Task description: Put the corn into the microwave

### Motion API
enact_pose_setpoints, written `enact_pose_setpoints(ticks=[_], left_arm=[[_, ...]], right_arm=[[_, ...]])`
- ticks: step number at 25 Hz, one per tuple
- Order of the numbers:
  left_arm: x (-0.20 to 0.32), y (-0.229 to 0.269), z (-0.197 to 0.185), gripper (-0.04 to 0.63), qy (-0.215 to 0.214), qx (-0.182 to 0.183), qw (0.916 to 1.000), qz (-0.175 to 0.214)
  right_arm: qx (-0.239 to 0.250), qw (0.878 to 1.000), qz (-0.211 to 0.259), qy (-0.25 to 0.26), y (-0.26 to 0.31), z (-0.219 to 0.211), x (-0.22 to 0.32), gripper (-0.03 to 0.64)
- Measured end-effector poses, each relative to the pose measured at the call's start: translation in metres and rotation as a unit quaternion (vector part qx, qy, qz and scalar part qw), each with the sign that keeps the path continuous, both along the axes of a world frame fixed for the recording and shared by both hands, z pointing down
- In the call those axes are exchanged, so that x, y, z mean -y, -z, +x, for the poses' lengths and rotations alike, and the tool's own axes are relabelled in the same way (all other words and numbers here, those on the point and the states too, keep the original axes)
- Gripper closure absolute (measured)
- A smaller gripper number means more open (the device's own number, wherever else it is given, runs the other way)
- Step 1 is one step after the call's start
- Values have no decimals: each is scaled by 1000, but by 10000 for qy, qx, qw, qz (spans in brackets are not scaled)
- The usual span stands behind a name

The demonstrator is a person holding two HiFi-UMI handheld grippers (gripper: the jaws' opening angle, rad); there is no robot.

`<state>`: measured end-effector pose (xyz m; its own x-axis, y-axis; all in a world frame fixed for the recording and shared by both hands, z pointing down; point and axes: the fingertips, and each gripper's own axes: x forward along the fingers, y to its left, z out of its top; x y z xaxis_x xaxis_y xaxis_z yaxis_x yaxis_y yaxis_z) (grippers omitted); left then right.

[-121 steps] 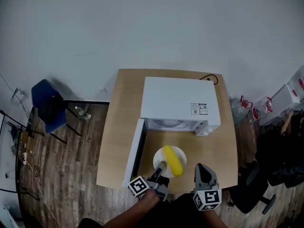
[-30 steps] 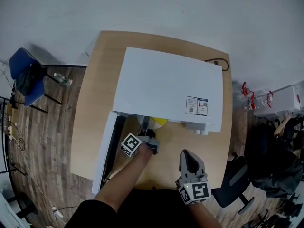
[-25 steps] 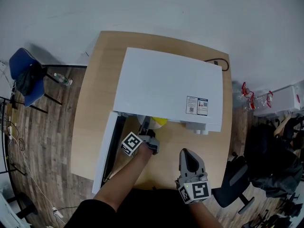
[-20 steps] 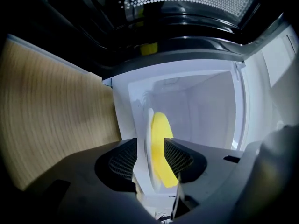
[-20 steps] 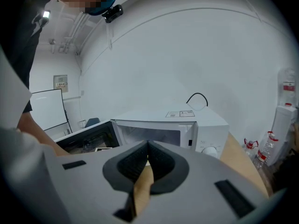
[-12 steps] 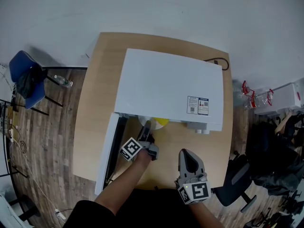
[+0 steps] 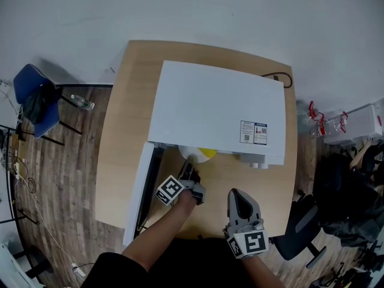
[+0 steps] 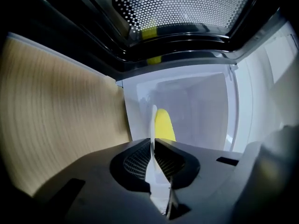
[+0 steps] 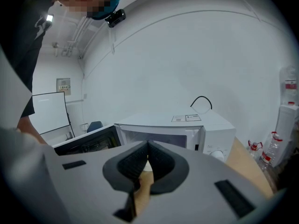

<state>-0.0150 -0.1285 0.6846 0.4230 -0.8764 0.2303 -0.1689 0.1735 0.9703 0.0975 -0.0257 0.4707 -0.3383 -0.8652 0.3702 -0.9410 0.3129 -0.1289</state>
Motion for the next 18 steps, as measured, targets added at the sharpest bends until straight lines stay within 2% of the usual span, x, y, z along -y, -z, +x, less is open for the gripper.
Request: enact_pose_setpoints(ticks=[9,18], left_arm=[[19,-4,1,565,411,-149,9990,-108],[36,-4,17,563,382,-204,9990,-93]], right_arm=[[-43,10000,-64,-53,-5,7,-2,557],[40,9999,-125,-38,-7,8,0,557]])
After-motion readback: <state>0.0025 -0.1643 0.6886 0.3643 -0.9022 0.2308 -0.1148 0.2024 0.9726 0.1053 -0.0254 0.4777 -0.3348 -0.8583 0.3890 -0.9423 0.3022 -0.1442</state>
